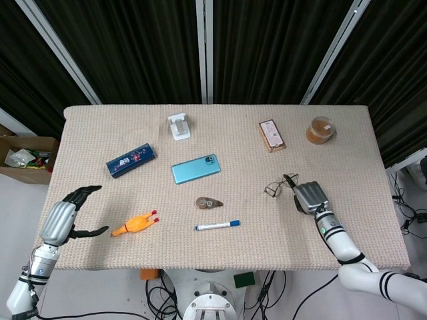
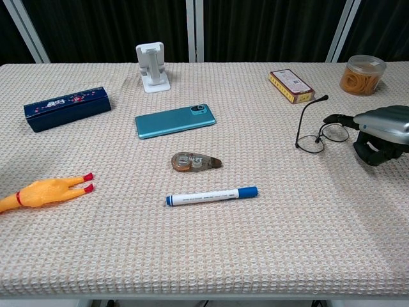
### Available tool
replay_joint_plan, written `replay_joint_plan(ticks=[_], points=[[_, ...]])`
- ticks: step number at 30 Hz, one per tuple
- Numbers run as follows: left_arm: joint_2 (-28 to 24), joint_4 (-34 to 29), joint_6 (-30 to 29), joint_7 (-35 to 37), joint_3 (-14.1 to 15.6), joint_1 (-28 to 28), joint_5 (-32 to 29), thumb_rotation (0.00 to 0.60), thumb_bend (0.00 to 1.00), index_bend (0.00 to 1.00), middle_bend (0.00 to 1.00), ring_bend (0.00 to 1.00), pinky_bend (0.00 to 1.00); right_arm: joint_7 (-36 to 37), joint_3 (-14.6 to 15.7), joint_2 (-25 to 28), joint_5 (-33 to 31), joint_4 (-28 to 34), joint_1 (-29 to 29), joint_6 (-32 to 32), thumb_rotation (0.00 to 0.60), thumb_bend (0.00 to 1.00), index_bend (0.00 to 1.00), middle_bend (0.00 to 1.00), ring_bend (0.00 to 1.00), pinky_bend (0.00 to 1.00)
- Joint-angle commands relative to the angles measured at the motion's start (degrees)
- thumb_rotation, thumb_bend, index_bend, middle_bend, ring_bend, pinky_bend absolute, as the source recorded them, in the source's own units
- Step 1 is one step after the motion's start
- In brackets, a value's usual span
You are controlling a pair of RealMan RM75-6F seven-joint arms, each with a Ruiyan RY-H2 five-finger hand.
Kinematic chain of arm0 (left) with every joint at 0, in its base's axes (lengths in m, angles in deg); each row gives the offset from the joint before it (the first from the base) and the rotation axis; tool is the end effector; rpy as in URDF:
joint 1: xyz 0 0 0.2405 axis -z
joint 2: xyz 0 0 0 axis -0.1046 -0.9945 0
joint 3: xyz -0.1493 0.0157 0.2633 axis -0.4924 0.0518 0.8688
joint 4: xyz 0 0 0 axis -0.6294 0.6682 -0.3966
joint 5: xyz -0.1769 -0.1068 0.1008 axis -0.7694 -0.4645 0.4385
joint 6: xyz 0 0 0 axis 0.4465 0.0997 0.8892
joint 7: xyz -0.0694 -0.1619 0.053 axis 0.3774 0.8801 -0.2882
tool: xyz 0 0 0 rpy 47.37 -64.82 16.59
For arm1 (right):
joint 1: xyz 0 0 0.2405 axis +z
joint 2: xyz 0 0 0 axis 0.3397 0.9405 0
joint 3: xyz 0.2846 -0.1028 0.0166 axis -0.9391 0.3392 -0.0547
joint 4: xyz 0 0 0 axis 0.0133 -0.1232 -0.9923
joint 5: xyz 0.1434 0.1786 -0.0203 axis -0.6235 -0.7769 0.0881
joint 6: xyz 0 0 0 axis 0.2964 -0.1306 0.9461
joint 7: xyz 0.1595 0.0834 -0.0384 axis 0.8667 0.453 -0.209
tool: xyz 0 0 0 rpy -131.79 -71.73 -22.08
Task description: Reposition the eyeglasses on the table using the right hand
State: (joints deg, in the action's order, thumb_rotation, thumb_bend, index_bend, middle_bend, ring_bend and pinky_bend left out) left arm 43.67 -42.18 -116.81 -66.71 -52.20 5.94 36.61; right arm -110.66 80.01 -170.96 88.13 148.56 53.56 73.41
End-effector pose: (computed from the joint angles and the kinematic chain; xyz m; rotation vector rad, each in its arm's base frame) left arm -0.3348 0.2524 0.0859 -1.4794 -1.1937 -1.2424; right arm -0.3096 -0.3822 -0.0326 1.8879 -0.9349 0.5245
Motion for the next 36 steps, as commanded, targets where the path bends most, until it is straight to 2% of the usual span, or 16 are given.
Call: replay_joint_plan(ticks=[1,14,22,30,36], points=[[-0.1,0.0,-0.1,0.1,0.0,-0.1,0.0,0.491,0.0,0.17,0.21,0.19,0.27,-0.2,0.1,-0.3,-0.2,-0.2,0.2,-0.2,0.6,0.78,0.0,0.82,0.76,0.65],[-0.3,0.2,-0.5,0.5,-0.1,-0.4,0.0,0.49,0.0,0.17,0.21,0.19,0.27,-2.0,0.4,-1.4,-2.3,-0.7,1.3,-1.7,0.6,0.78,0.0,0.82,0.76,0.65],[-0.3,0.4,-0.6,0.7,-0.1,-0.3,0.2,0.492,0.0,0.17,0.21,0.19,0.27,0.9,-0.4,0.4,0.9,2.1,-0.4,3.6,0.6,0.78,0.0,0.82,0.76,0.65],[-0.2,0.0,-0.6,0.2,-0.1,-0.3,0.4,0.494,0.0,0.17,0.21,0.19,0.27,7.4,0.1,4.5,12.5,9.1,-4.7,16.3,0.6,0.75,0.0,0.81,0.75,0.65],[0.1,-0.1,-0.5,0.1,0.0,-0.3,0.4,0.491,0.0,0.17,0.21,0.19,0.27,1.7,3.6,6.8,26.3,16.5,-8.6,29.0,0.6,0.71,0.0,0.81,0.75,0.64]])
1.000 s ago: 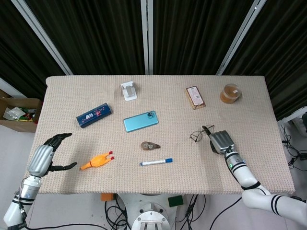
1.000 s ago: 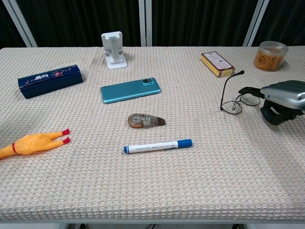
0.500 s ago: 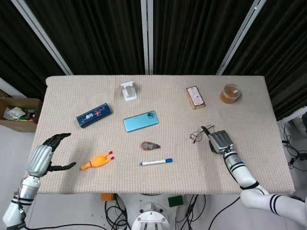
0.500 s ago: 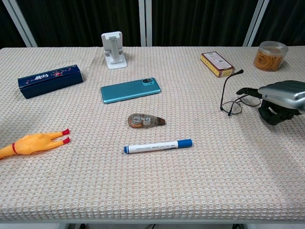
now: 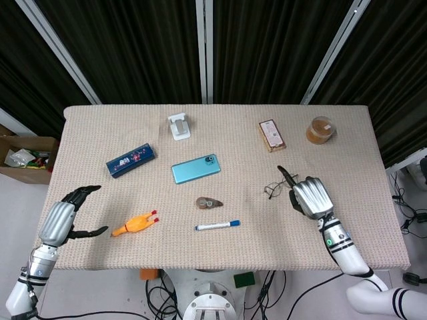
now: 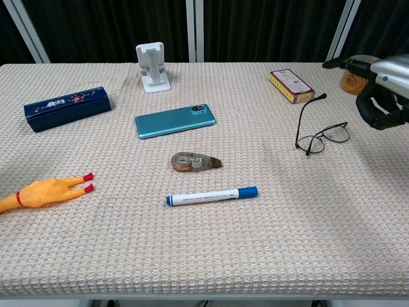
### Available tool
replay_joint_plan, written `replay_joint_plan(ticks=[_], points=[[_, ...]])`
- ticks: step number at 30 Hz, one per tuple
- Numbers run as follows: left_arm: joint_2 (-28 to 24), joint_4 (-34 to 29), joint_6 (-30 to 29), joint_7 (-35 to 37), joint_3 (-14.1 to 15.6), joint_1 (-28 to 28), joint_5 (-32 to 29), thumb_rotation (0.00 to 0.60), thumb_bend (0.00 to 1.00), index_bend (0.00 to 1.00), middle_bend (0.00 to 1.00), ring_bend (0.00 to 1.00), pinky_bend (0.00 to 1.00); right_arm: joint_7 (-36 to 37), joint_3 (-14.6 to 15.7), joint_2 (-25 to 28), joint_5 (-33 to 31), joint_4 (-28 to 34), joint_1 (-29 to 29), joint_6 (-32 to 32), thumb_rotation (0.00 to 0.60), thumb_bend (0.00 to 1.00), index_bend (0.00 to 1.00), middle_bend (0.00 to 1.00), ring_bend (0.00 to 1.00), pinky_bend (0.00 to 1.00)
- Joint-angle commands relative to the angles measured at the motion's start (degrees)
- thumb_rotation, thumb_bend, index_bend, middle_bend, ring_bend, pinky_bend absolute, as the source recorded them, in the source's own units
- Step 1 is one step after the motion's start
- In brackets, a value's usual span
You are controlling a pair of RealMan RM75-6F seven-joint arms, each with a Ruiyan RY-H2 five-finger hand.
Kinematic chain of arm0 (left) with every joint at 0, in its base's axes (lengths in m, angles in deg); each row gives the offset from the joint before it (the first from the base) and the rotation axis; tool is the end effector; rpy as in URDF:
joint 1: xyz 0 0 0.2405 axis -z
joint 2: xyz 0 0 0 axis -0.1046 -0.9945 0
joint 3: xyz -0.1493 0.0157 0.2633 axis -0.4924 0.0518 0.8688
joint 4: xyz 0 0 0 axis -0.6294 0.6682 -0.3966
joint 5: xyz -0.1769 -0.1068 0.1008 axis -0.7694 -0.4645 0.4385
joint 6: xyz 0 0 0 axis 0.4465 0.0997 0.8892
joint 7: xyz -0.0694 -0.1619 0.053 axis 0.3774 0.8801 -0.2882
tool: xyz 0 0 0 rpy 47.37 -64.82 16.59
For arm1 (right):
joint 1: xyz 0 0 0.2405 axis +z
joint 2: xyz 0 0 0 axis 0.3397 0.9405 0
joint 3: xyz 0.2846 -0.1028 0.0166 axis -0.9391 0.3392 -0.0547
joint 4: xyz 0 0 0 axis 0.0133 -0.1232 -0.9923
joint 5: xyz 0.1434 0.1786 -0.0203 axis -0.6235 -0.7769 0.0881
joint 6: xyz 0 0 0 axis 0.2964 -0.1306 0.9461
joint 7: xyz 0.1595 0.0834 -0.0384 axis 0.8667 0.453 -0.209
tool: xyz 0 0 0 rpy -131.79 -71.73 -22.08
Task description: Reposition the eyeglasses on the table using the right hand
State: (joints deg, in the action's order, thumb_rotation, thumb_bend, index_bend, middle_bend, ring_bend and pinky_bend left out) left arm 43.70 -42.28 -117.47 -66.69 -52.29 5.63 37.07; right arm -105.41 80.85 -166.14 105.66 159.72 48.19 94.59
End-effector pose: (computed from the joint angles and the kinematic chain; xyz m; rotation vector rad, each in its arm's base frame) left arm -0.3333 0.2507 0.0872 -1.4761 -1.1864 -1.2549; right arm -0.2481 -0.3445 0.0249 1.8016 -0.7294 0.9430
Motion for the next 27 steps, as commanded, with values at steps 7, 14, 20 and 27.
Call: replay_joint_plan(ticks=[7,14,20,27], points=[[0.3,0.0,-0.2,0.1,0.2,0.2,0.7,0.489,0.0,0.17,0.21,0.19,0.27,-8.0,6.9,1.8,12.3,8.8,-3.8,3.9,0.6,0.69,0.0,0.81,0.75,0.64],[0.0,0.1,-0.9,0.3,0.3,-0.5,0.5,0.489,0.0,0.17,0.21,0.19,0.27,-10.5,4.0,-1.9,5.0,5.6,-1.4,-4.5,0.6,0.68,0.0,0.81,0.76,0.64],[-0.3,0.4,-1.1,1.0,0.1,-0.6,0.2,0.49,0.0,0.17,0.21,0.19,0.27,-13.9,0.7,-4.9,-1.0,3.1,0.6,-8.5,0.6,0.69,0.0,0.81,0.76,0.64],[-0.2,1.3,-0.5,2.1,0.1,-0.5,-0.3,0.492,0.0,0.17,0.21,0.19,0.27,-15.3,-0.8,-5.2,-3.6,3.2,1.3,-9.0,0.6,0.69,0.0,0.81,0.76,0.64]])
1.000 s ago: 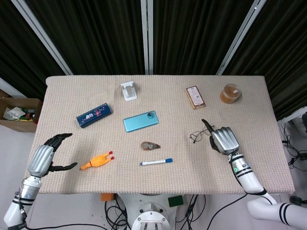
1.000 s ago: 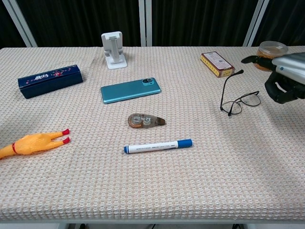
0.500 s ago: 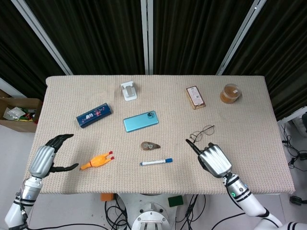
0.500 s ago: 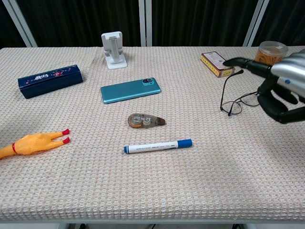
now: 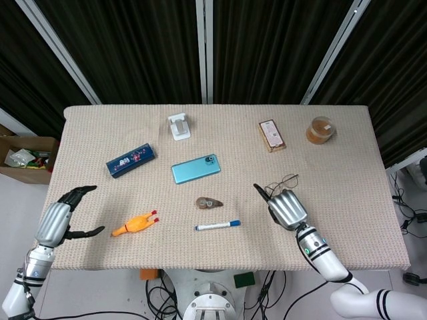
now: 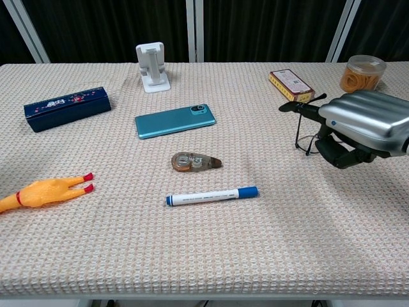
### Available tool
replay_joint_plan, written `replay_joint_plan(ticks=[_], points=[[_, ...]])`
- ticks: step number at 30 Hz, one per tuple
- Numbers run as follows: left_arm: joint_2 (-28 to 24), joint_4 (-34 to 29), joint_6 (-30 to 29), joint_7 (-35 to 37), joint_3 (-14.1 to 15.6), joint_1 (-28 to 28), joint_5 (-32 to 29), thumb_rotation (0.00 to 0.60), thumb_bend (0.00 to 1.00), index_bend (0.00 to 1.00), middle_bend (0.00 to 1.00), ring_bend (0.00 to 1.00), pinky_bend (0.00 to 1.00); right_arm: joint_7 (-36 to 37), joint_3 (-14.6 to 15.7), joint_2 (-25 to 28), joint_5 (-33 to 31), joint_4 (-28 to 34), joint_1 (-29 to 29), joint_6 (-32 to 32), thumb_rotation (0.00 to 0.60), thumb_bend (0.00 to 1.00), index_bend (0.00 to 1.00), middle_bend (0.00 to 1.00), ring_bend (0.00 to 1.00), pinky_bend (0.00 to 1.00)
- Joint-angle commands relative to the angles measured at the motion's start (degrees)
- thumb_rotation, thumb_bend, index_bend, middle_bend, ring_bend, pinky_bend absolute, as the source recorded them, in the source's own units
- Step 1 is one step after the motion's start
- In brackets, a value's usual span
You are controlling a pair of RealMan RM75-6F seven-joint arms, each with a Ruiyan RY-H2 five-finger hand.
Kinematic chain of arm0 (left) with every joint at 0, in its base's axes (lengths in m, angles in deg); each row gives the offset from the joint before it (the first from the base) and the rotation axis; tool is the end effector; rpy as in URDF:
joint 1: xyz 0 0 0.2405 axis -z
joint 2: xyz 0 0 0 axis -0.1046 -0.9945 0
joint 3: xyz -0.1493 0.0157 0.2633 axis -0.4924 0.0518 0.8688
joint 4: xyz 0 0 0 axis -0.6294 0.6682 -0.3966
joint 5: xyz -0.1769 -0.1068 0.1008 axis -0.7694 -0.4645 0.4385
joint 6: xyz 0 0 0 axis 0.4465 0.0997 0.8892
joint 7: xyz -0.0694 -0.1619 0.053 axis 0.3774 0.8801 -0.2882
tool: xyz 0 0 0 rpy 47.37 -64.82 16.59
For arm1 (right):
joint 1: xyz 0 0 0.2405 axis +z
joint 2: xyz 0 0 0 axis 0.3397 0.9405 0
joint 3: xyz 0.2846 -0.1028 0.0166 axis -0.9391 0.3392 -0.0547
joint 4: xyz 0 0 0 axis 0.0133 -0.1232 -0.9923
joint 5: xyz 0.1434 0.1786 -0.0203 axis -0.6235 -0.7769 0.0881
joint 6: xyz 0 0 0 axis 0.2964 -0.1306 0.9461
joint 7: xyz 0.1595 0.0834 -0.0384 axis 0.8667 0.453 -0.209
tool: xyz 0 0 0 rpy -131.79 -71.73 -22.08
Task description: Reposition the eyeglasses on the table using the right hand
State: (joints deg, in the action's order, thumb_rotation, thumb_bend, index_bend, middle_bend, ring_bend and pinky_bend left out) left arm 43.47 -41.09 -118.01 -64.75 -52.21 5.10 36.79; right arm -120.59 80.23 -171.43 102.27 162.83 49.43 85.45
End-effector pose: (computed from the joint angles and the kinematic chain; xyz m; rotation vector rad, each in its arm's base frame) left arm -0.3413 0.2486 0.0923 -1.4542 -1.1965 -1.2574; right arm -0.2209 -0.3285 -0.0370 1.9837 -0.6780 0.7873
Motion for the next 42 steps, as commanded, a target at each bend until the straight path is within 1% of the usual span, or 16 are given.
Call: replay_joint_plan(ticks=[1,4,7,10,12,15,21,32,39,42], points=[[0.1,0.3,0.0,0.3,0.0,0.0,0.0,0.49,0.0,0.17,0.21,0.19,0.27,-0.1,-0.3,0.2,-0.5,0.2,-0.1,0.4,0.6,0.69,0.0,0.81,0.76,0.64],[0.1,0.3,-0.2,0.3,0.0,0.0,0.3,0.491,0.0,0.17,0.21,0.19,0.27,1.1,-0.6,0.7,-1.7,0.1,-0.2,0.2,0.6,0.69,0.0,0.81,0.76,0.64],[-0.1,0.1,-0.5,-0.1,0.1,-0.1,0.5,0.491,0.0,0.17,0.21,0.19,0.27,4.5,-1.4,1.4,-4.2,-1.1,0.3,-2.2,0.6,0.69,0.0,0.82,0.76,0.64],[-0.3,-0.3,-0.9,-0.5,0.0,-0.3,0.6,0.49,0.0,0.17,0.21,0.19,0.27,7.8,-2.2,1.5,-6.0,-3.2,1.1,-4.5,0.6,0.69,0.0,0.82,0.76,0.64],[-0.3,-0.4,-1.0,-0.7,0.0,-0.4,0.4,0.491,0.0,0.17,0.21,0.19,0.27,11.3,-2.6,1.5,-7.2,-4.7,1.7,-6.9,0.6,0.69,0.0,0.82,0.76,0.64],[-0.2,-0.6,-0.6,-0.9,0.0,-0.4,0.3,0.489,0.0,0.17,0.21,0.19,0.27,14.4,-2.9,1.3,-7.8,-7.3,2.6,-9.0,0.6,0.7,0.0,0.82,0.76,0.64],[0.1,-0.7,0.3,-1.5,-0.2,0.1,-0.1,0.491,0.0,0.17,0.21,0.19,0.27,17.1,-2.7,0.0,-7.7,-11.5,3.1,-9.9,0.6,0.7,0.0,0.82,0.76,0.64],[0.1,-0.9,0.8,-1.8,-0.3,0.3,-0.4,0.492,0.0,0.17,0.2,0.19,0.27,18.8,-1.6,-1.2,-9.5,-15.1,3.6,-12.8,0.6,0.7,0.0,0.83,0.76,0.64],[0.0,-1.0,0.6,-1.7,-0.2,0.2,-0.3,0.486,0.0,0.17,0.2,0.19,0.27,19.4,-1.1,-1.5,-9.0,-15.3,3.2,-11.7,0.6,0.7,0.0,0.83,0.76,0.64],[-0.2,-1.1,0.4,-1.9,-0.2,0.1,-0.1,0.489,0.0,0.17,0.2,0.19,0.27,19.1,-0.7,-1.1,-7.0,-14.1,2.1,-8.4,0.6,0.7,0.0,0.83,0.76,0.64]])
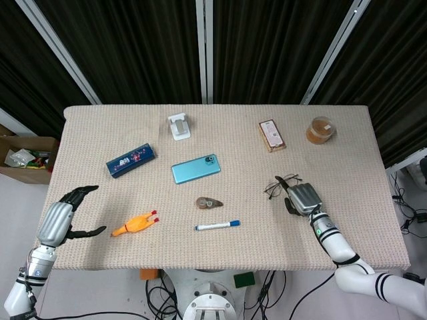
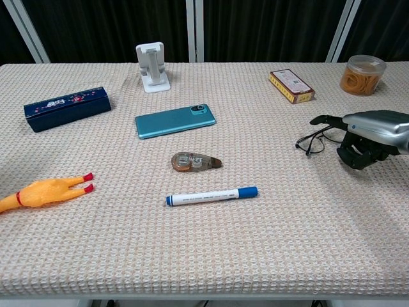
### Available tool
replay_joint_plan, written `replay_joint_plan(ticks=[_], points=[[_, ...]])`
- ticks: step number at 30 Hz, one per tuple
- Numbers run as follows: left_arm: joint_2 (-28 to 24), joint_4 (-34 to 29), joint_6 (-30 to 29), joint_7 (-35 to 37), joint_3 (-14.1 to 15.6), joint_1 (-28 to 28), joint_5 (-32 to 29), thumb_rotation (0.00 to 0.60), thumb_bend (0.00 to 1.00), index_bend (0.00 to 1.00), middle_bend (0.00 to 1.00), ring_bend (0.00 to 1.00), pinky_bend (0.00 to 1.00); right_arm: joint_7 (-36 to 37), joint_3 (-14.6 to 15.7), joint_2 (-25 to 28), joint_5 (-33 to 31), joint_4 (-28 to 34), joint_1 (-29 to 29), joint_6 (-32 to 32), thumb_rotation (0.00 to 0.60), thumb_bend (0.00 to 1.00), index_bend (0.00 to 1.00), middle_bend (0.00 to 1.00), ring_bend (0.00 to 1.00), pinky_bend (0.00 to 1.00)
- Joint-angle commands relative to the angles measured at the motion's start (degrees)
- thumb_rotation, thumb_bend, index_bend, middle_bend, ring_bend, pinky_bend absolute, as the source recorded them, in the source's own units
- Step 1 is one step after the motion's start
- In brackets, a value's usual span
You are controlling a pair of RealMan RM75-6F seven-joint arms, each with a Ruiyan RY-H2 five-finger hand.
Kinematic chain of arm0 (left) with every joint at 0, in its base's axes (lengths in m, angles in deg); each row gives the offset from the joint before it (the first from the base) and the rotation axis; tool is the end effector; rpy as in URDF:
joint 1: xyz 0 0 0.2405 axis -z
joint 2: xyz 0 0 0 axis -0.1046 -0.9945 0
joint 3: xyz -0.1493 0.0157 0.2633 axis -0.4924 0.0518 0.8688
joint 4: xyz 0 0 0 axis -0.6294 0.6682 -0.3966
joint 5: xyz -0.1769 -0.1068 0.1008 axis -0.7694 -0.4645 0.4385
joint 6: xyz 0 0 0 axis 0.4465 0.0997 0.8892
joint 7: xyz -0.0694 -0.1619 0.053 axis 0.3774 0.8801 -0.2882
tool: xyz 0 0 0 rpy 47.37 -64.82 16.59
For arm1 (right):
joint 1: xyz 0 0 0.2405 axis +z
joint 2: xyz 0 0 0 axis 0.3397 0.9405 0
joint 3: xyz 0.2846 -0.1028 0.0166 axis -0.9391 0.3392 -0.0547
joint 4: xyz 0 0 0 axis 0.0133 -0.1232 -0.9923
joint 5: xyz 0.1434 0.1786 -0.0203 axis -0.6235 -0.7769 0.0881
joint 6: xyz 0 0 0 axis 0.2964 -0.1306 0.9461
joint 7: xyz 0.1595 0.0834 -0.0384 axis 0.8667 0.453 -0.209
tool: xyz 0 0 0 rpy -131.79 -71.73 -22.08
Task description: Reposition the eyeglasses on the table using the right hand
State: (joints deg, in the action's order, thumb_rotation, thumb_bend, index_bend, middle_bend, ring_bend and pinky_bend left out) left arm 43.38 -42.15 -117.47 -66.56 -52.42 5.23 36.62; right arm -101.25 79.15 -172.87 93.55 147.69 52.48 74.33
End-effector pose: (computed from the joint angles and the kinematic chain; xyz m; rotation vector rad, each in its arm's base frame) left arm -0.3375 0.2495 0.0905 -1.4632 -1.1869 -1.2441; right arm -0.2968 -0.3772 -0.0443 1.8709 -1.0356 0.6687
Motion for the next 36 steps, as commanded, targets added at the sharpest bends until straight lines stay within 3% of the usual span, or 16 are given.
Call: replay_joint_plan(ticks=[1,10,36], points=[[-0.1,-0.1,-0.2,-0.1,0.0,-0.1,0.1,0.488,0.0,0.17,0.2,0.19,0.27,-0.4,0.6,0.6,2.5,1.7,-1.4,4.1,0.6,0.7,0.0,0.83,0.76,0.64],[0.0,-0.3,-0.1,-0.2,0.2,0.1,0.6,0.49,0.0,0.17,0.2,0.19,0.27,-4.8,2.8,3.4,1.7,6.9,-4.6,7.5,0.6,0.69,0.0,0.83,0.77,0.64],[-0.3,-0.3,-0.3,-0.1,0.1,0.0,0.4,0.487,0.0,0.17,0.2,0.19,0.27,-7.3,1.9,1.3,-2.1,4.2,-3.3,4.0,0.6,0.7,0.0,0.83,0.77,0.64]])
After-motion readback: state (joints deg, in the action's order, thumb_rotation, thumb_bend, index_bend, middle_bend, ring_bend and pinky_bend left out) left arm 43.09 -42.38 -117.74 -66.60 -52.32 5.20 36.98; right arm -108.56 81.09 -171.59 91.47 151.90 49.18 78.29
